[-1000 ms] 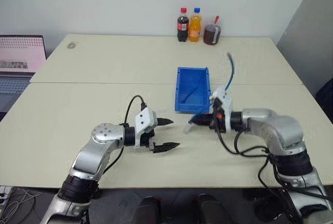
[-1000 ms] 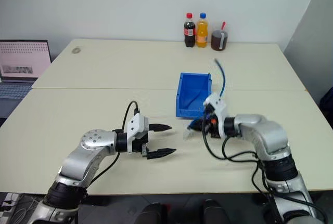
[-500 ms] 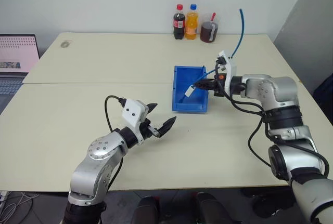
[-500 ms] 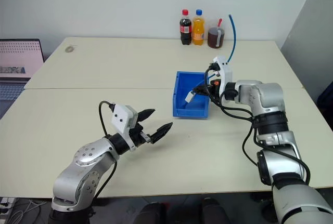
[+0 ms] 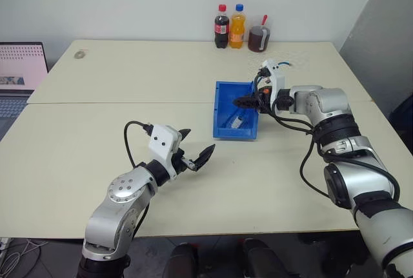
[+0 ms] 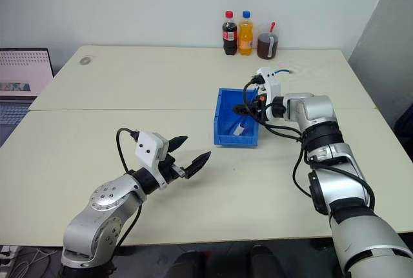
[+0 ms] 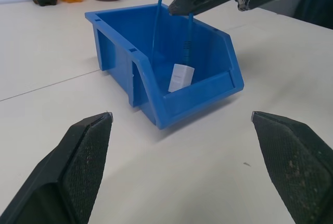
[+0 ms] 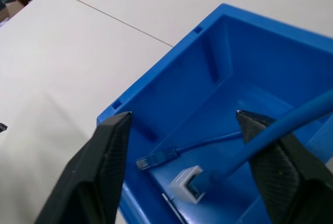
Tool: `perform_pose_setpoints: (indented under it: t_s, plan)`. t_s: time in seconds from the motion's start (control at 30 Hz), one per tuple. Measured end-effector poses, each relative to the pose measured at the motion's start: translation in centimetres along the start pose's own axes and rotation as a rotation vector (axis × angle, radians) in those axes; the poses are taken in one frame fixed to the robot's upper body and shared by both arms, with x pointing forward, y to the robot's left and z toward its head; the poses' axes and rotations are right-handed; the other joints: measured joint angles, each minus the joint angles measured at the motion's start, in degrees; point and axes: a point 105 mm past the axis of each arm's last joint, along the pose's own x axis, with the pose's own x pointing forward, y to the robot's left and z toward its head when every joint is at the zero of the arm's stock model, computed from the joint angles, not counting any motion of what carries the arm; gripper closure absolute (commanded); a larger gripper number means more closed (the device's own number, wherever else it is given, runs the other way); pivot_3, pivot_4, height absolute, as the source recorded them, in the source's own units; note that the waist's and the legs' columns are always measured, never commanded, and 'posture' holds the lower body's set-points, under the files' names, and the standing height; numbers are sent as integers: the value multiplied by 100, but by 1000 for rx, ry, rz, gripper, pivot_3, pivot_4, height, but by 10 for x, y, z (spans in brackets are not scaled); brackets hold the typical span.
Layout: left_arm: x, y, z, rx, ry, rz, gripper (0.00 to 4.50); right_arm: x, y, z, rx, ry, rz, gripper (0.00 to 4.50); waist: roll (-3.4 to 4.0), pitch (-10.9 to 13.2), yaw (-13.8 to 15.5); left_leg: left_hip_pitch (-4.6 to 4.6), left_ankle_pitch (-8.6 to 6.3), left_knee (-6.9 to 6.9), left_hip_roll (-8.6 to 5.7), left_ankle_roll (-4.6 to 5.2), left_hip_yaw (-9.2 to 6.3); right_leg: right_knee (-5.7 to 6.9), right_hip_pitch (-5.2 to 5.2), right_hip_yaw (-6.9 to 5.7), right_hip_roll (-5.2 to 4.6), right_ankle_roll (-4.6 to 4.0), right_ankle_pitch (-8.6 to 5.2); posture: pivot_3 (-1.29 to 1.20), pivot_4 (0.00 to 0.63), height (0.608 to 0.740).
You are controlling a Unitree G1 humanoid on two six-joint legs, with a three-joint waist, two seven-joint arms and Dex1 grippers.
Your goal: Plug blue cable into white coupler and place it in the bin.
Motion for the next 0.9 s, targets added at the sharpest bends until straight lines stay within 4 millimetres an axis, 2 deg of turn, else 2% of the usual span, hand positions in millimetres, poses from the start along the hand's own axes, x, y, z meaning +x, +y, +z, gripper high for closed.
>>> perform_pose_setpoints:
  t_s: [0.03,0.13,0.3,0.43,0.5,0.6,0.73,0.83,0.9]
  plan:
    - [1,1,0,-1,0,1,0,0,0,2,-11,-3,-5,64,0,0,0,0,0,0,0,0,0,0,0,0,0,0,0,0,150,740]
    - [5,1,-1,-4,3,-6,0,-3,-5,9,-76,-19,-34,64,0,0,1,0,0,0,-1,0,1,0,0,0,0,2,-1,0,150,740]
    - [10,5,-5,-15,9,5,0,-15,-7,21,-301,-29,-80,64,1,2,3,-3,-2,-2,1,-3,-1,-3,-2,-1,0,2,-1,0,150,740]
    - [11,11,-9,-28,20,45,0,-24,-3,16,-374,-43,-97,64,1,2,14,-5,-4,-3,2,-7,-7,-3,-4,0,-1,-1,0,0,150,740]
    - [9,16,-9,-32,16,83,0,-31,-3,6,-383,-62,-131,64,1,2,26,-13,-4,-3,5,-7,-12,-3,-6,1,-6,-1,0,0,150,740]
    - [-1,37,-10,-9,23,205,0,-47,-2,-8,-380,-139,-218,64,0,1,53,-36,-5,4,8,-9,-21,5,-26,2,-9,0,0,0,150,740]
    - [-20,70,-17,6,57,382,0,-67,-8,-49,-281,-248,-444,64,-2,-1,73,-85,-1,5,2,-13,-17,33,-94,6,-10,-2,4,0,150,740]
    - [-29,80,-24,6,79,438,0,-81,-6,-80,-241,-283,-598,64,-2,-1,91,-83,-1,6,3,-13,-14,32,-93,5,-16,2,2,0,150,740]
    - [-30,82,-26,10,84,443,0,-88,-1,-91,-188,-322,-675,64,-2,-2,92,-80,-1,9,3,-14,-14,32,-90,5,-16,10,0,0,150,740]
